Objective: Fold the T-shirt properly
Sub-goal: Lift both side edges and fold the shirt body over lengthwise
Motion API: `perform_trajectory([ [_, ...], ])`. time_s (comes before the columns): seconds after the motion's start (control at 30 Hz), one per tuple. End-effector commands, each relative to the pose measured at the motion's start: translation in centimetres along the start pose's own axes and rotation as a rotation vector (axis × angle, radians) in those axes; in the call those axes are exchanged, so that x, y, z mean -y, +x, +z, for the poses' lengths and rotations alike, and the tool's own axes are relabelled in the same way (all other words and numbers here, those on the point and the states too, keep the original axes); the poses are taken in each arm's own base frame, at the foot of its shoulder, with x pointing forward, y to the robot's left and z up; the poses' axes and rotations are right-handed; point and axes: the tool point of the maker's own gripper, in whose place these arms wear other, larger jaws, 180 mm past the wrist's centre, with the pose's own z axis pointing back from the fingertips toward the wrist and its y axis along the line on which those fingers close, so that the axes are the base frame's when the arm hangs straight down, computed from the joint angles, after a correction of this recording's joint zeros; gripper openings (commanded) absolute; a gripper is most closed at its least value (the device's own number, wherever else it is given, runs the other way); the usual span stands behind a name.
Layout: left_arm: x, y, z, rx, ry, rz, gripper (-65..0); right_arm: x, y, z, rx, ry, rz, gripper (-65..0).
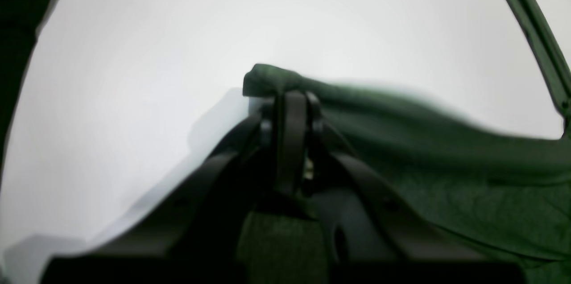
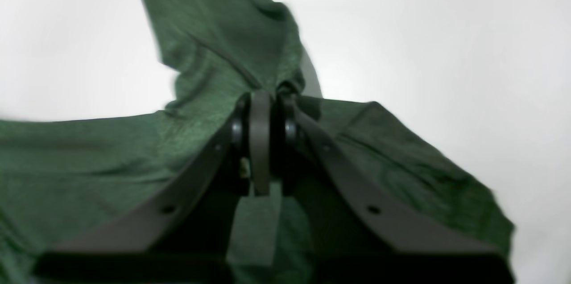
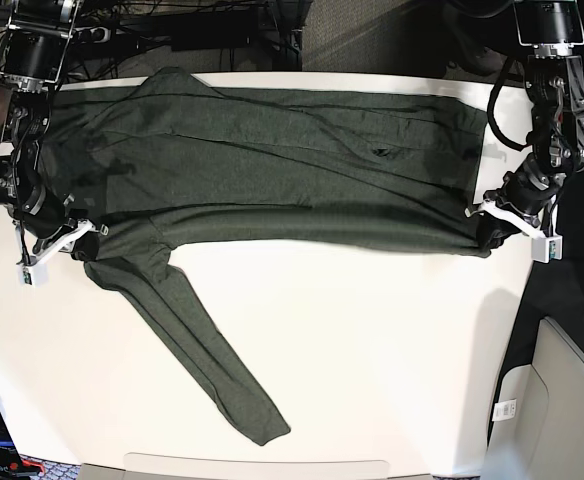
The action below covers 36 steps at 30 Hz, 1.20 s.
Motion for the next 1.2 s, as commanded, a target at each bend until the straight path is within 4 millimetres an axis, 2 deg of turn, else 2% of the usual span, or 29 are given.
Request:
perform_trajectory([
  [0.0,-0.7,1.9,0.9,0.059,0.015,-0.014,-64.9,0.1,2.3,1.0,0.064,0.001,0.034,-64.3],
  [0.3,-1.1,2.3,2.6,0.087,0.033,-0.028,-64.9,1.2,2.6,3.2,0.102,-0.015,0.023,-64.3],
  [0.53,-1.0,1.9,2.5,0.074,0.031,-0.027,-64.9,2.6,3.3,4.4,0.126,-0.034,0.004,-64.3],
  [0.67,-1.0,1.5,2.4,0.056,0.030,-0.025,-64.9,2.8,2.3,4.6,0.107,-0.039,0.001,-64.3],
  [0.83,-1.4,-0.6,1.9,-0.018,0.038,0.009,-64.9,2.6,1.7,4.6,0.096,-0.039,0.002,-64.3],
  [1.03,-1.2,-1.0,1.8,-0.027,0.033,0.016,-64.7,2.6,1.6,4.5,0.095,-0.037,0.001,-64.3],
  [1.17,-1.3,-1.1,1.8,-0.031,0.035,0.017,-60.5,2.8,1.0,4.6,0.080,-0.043,0.000,-64.3],
])
